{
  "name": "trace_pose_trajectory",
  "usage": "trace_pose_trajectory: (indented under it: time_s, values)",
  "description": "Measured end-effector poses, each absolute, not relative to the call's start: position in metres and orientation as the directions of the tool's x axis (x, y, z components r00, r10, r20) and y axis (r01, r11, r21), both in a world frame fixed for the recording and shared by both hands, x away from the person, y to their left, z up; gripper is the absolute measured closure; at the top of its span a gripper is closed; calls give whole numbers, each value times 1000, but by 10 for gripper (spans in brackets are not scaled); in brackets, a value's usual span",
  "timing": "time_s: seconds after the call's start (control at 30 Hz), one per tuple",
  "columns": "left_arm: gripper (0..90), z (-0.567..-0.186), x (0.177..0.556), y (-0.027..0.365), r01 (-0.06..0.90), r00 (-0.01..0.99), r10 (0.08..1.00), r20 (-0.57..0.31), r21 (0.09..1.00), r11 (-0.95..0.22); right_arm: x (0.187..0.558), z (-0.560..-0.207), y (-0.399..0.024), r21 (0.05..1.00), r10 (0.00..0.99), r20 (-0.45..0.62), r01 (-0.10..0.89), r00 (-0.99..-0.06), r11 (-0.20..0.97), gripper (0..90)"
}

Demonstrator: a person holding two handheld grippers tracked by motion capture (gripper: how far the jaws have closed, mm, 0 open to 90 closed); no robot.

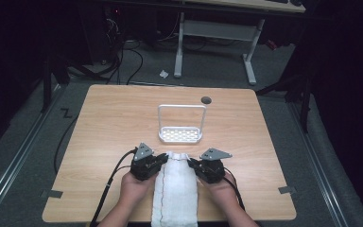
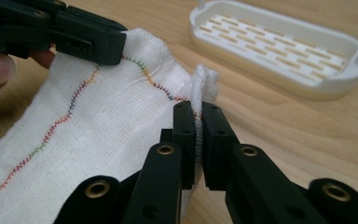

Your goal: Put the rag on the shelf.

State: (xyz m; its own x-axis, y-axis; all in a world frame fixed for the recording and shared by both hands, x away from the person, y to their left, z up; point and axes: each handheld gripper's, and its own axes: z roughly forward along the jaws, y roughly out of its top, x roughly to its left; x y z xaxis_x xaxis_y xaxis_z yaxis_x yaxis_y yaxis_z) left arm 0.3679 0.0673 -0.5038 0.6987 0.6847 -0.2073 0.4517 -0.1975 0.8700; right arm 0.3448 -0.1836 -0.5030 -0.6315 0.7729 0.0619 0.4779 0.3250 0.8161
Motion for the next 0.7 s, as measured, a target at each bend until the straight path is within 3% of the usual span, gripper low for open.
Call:
trace_pose_trajectory:
  time_s: [0.17, 0.7]
  values:
    - [831, -476, 364, 66, 389, 690, 706, -157, 904, -179, 342, -476, -186, 858, 782, 27, 416, -623, 302, 858]
    - [834, -404, 365, 64, 235, 699, 706, -111, 969, -80, 347, -407, -195, 946, 808, -22, 250, -588, 207, 858]
